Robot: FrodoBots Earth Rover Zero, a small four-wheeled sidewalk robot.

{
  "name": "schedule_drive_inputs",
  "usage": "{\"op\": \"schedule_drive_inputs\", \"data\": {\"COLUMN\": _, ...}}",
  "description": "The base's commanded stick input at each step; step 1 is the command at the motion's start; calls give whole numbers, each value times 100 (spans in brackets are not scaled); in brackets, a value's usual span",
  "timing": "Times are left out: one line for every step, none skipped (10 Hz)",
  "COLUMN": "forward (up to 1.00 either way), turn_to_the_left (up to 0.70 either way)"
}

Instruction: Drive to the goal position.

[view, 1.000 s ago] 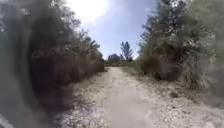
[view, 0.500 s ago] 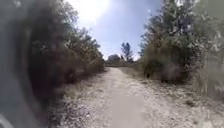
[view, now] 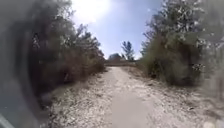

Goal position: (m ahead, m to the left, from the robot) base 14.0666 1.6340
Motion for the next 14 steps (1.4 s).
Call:
{"op": "schedule_drive_inputs", "data": {"forward": 70, "turn_to_the_left": 0}}
{"op": "schedule_drive_inputs", "data": {"forward": 70, "turn_to_the_left": -18}}
{"op": "schedule_drive_inputs", "data": {"forward": 70, "turn_to_the_left": -30}}
{"op": "schedule_drive_inputs", "data": {"forward": 70, "turn_to_the_left": 0}}
{"op": "schedule_drive_inputs", "data": {"forward": 70, "turn_to_the_left": 0}}
{"op": "schedule_drive_inputs", "data": {"forward": 70, "turn_to_the_left": 0}}
{"op": "schedule_drive_inputs", "data": {"forward": 70, "turn_to_the_left": 0}}
{"op": "schedule_drive_inputs", "data": {"forward": 70, "turn_to_the_left": 0}}
{"op": "schedule_drive_inputs", "data": {"forward": 70, "turn_to_the_left": 0}}
{"op": "schedule_drive_inputs", "data": {"forward": 70, "turn_to_the_left": 0}}
{"op": "schedule_drive_inputs", "data": {"forward": 70, "turn_to_the_left": 0}}
{"op": "schedule_drive_inputs", "data": {"forward": 70, "turn_to_the_left": 0}}
{"op": "schedule_drive_inputs", "data": {"forward": 70, "turn_to_the_left": 0}}
{"op": "schedule_drive_inputs", "data": {"forward": 70, "turn_to_the_left": 0}}
